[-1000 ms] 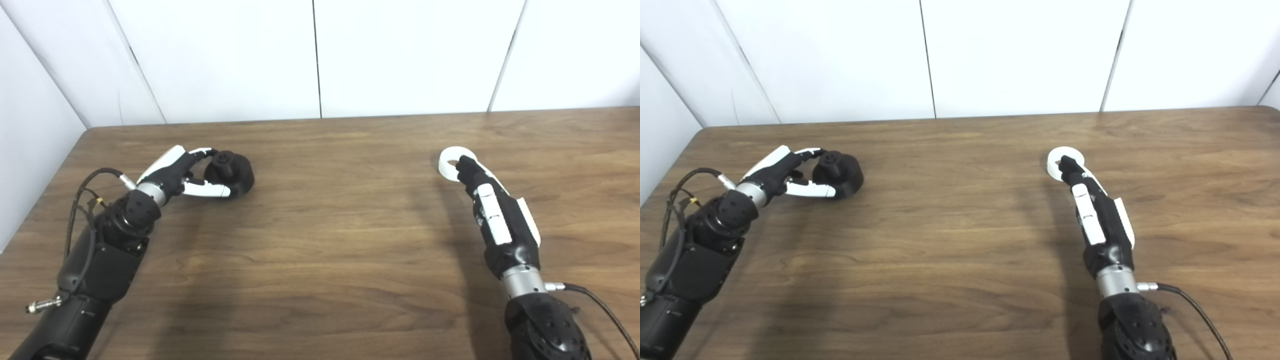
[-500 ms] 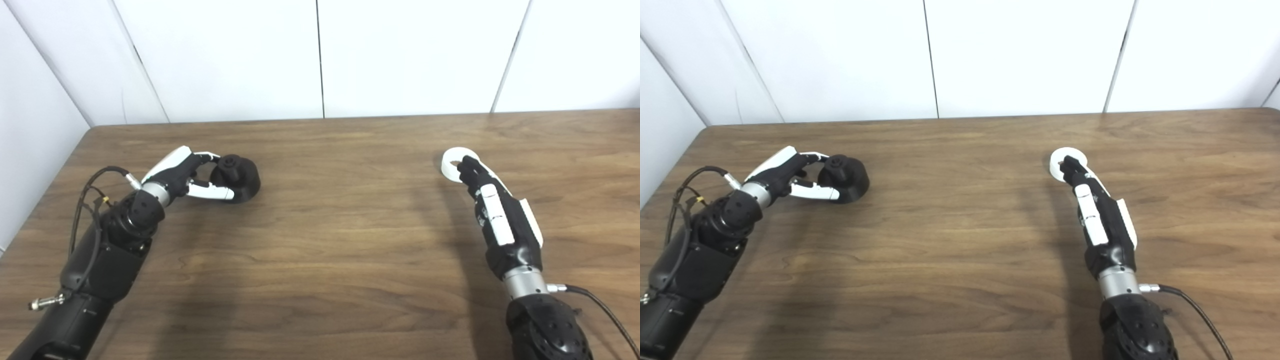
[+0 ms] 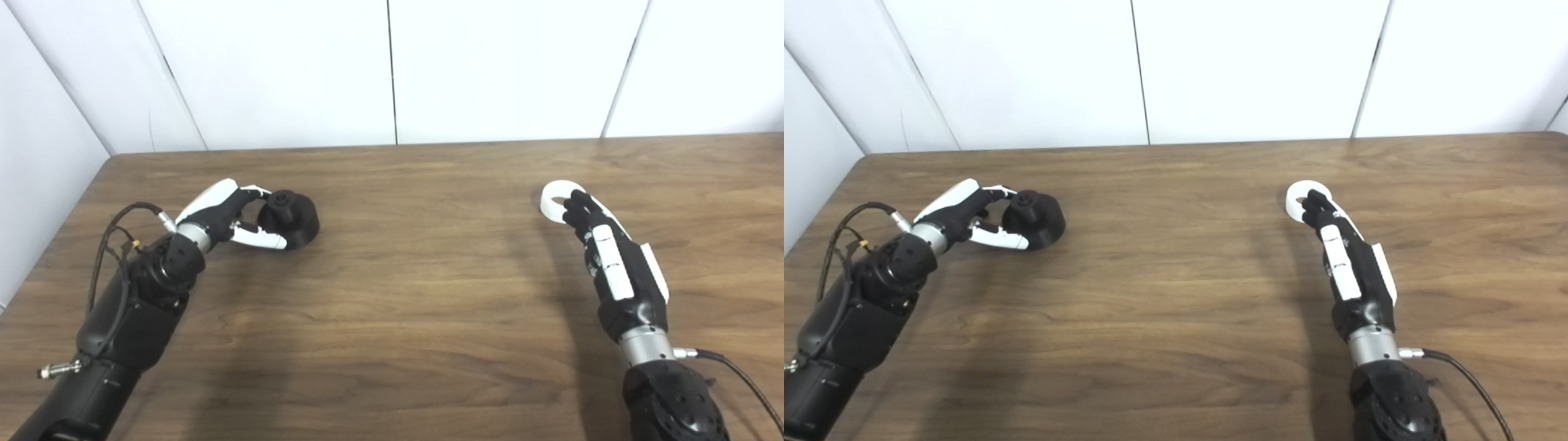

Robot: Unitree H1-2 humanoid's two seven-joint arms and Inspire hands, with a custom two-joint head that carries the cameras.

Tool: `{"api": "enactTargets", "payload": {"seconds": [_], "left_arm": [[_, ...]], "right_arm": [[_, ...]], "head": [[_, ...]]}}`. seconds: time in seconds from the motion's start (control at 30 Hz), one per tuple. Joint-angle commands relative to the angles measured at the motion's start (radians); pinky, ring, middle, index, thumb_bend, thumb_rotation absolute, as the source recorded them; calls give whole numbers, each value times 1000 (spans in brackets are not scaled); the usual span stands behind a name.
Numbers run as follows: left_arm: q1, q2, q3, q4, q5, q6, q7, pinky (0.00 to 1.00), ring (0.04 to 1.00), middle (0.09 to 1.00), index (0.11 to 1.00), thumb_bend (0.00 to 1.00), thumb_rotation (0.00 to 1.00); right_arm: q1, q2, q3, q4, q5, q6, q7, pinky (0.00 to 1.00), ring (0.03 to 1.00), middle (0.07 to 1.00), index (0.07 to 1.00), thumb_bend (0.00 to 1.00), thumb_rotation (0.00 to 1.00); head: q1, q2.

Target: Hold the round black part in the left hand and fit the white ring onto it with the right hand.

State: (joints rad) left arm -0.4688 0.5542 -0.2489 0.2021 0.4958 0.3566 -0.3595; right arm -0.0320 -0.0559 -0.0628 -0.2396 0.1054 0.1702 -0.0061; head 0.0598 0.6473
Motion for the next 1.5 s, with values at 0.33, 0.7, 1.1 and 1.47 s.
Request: {"api": "enactTargets", "payload": {"seconds": [0.33, 0.7, 1.1, 1.47], "left_arm": [[6, -20, 13, -51, -14, -14, 8, 880, 1000, 978, 796, 979, 341], [39, -31, 5, -98, 0, -33, 14, 903, 1000, 954, 777, 951, 346], [88, -74, -9, -170, 10, -39, 21, 868, 995, 949, 767, 960, 338], [124, -122, -52, -251, 33, -22, 16, 883, 999, 951, 766, 970, 335]], "right_arm": [[-27, -1, -2, -36, 2, -49, 9, 982, 903, 878, 862, 456, 810], [-33, -1, 2, -24, -2, -55, 11, 1000, 912, 878, 868, 460, 830], [-36, -2, 9, -19, -23, -46, 6, 1000, 930, 878, 867, 460, 858], [-38, 1, 14, -10, -30, -45, 8, 992, 939, 886, 876, 465, 867]], "head": [[1, 1], [4, 2], [10, 4], [13, 5]]}}
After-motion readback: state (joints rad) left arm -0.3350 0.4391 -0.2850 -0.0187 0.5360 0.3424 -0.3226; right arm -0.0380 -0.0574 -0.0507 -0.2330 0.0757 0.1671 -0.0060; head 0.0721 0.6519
